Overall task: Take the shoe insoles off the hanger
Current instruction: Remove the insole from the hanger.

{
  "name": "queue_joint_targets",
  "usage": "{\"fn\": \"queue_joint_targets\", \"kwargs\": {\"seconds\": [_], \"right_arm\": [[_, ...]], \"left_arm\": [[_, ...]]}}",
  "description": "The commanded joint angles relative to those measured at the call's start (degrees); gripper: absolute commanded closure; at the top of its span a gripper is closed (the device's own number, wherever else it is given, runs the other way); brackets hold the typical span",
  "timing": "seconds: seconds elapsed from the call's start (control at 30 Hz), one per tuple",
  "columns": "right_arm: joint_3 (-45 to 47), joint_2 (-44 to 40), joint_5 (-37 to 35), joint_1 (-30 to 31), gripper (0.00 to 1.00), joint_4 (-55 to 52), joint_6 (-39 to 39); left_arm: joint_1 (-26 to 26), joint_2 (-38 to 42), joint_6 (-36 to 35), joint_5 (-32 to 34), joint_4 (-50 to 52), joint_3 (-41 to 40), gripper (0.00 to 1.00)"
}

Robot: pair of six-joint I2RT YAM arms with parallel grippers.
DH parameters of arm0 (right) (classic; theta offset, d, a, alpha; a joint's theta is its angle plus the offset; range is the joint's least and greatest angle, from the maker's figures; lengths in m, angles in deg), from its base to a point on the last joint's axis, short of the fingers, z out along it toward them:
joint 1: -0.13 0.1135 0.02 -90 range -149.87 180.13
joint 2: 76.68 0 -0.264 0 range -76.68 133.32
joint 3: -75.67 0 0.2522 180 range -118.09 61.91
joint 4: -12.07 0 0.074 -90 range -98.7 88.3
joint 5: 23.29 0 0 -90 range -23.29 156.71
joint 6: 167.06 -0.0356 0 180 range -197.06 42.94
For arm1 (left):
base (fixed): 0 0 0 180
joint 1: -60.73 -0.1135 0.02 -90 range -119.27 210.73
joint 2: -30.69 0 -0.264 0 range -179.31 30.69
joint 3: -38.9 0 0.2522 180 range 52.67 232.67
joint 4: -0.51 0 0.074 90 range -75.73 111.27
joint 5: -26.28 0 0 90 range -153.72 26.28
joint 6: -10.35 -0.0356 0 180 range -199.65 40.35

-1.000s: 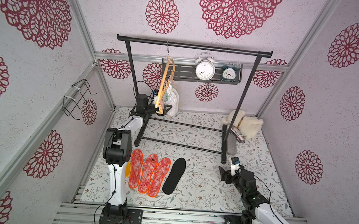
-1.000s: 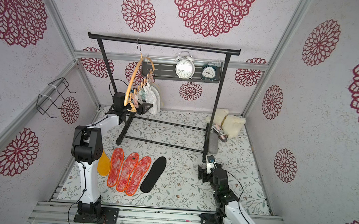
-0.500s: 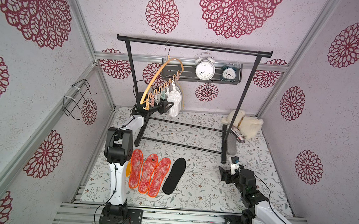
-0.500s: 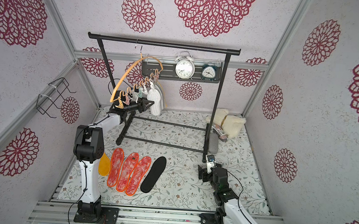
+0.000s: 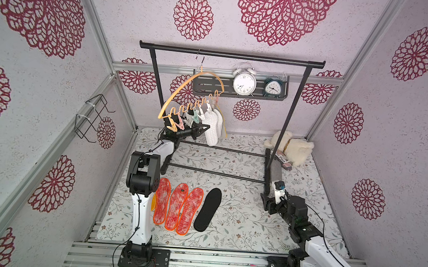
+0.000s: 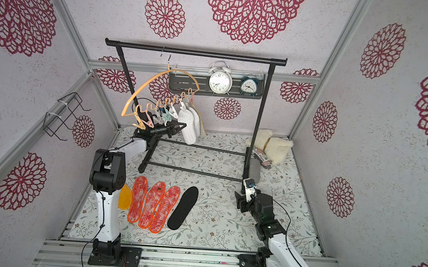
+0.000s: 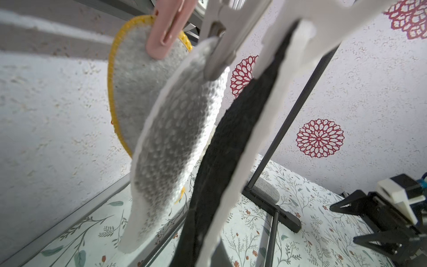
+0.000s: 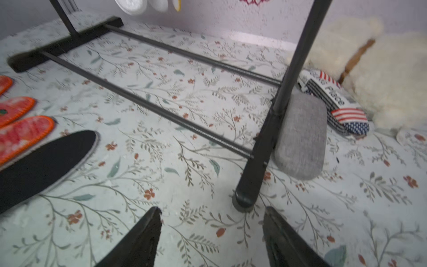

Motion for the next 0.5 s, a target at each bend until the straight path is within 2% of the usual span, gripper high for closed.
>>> {"fn": "queue_joint_targets", "kwargs": {"seconds": [0.0, 0.13, 0.47], "right_arm": [[-9.73, 4.13, 7.42, -0.17, 0.31, 2.7, -0.12], [-25.52, 16.87, 16.23, 0.46, 0.31, 1.31, -0.51], [-63.01, 46.87, 32.37, 4.74, 0.31, 2.03, -0.85]], "left_arm": [[-0.41, 2.04, 0.79, -2.03, 1.59, -1.66, 1.0], [-0.74, 2.84, 1.45, -4.2, 2.21, -2.29, 1.0], [-0.78, 4.1, 4.77, -8.87, 2.31, -2.75, 1.0]]}}
